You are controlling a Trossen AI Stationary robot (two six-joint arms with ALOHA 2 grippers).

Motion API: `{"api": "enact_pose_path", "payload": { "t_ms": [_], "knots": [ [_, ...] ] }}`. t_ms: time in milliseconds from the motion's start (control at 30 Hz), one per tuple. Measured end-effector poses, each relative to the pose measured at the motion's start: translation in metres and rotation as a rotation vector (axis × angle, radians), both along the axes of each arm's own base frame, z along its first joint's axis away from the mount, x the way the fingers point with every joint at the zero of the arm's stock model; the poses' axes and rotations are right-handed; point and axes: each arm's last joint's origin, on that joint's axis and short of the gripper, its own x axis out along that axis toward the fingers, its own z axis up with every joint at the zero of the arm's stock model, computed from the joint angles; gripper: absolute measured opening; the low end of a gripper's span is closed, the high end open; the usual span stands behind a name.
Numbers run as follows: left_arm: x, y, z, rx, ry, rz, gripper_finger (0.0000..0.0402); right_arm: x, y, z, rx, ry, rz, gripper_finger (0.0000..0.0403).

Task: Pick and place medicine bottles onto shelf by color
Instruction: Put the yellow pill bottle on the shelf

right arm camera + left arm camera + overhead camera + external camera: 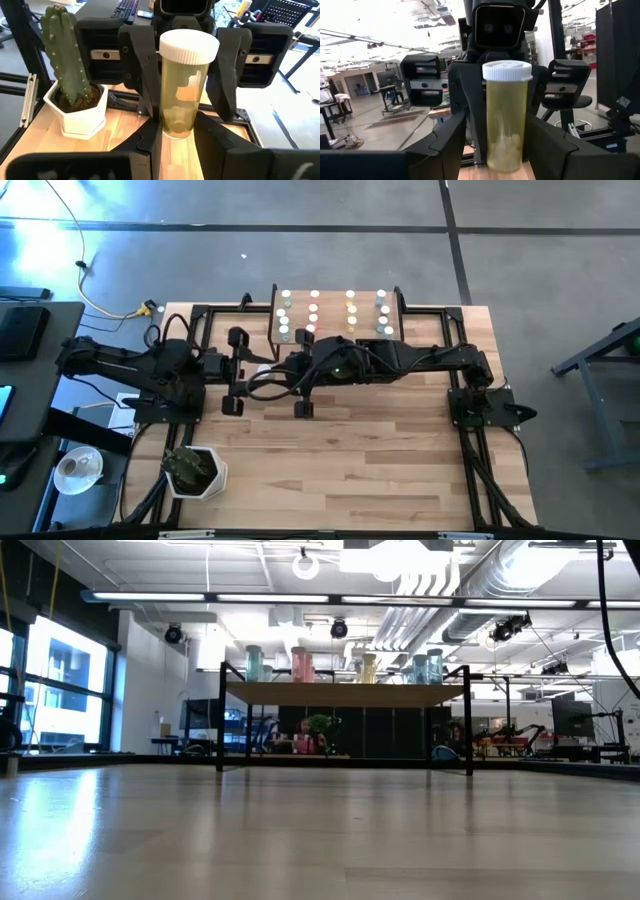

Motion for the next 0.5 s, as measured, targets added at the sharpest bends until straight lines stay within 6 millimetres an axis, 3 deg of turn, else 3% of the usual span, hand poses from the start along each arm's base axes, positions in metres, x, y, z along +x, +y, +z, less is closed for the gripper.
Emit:
{"api": "enact_pose_path", "payload": {
  "t_ms": [500],
  "knots": [
    [-0.006, 0.0001, 0.0002, 0.001, 0.017, -0.004, 0.0174, -0.0002, 0.0001, -0.0001, -0.003, 0.002, -0.006, 0.0083]
  ]
}}
